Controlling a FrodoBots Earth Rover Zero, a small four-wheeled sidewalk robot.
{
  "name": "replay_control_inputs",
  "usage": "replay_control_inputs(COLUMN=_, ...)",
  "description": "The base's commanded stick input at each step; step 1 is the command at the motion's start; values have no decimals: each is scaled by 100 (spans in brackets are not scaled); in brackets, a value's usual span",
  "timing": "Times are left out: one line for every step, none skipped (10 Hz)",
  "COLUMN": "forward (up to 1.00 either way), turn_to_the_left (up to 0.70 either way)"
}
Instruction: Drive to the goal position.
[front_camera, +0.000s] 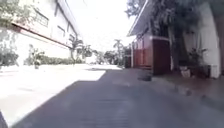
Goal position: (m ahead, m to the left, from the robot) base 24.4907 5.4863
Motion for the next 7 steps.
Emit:
replay_control_inputs(forward=100, turn_to_the_left=0)
replay_control_inputs(forward=100, turn_to_the_left=0)
replay_control_inputs(forward=100, turn_to_the_left=0)
replay_control_inputs(forward=100, turn_to_the_left=0)
replay_control_inputs(forward=100, turn_to_the_left=0)
replay_control_inputs(forward=100, turn_to_the_left=0)
replay_control_inputs(forward=100, turn_to_the_left=0)
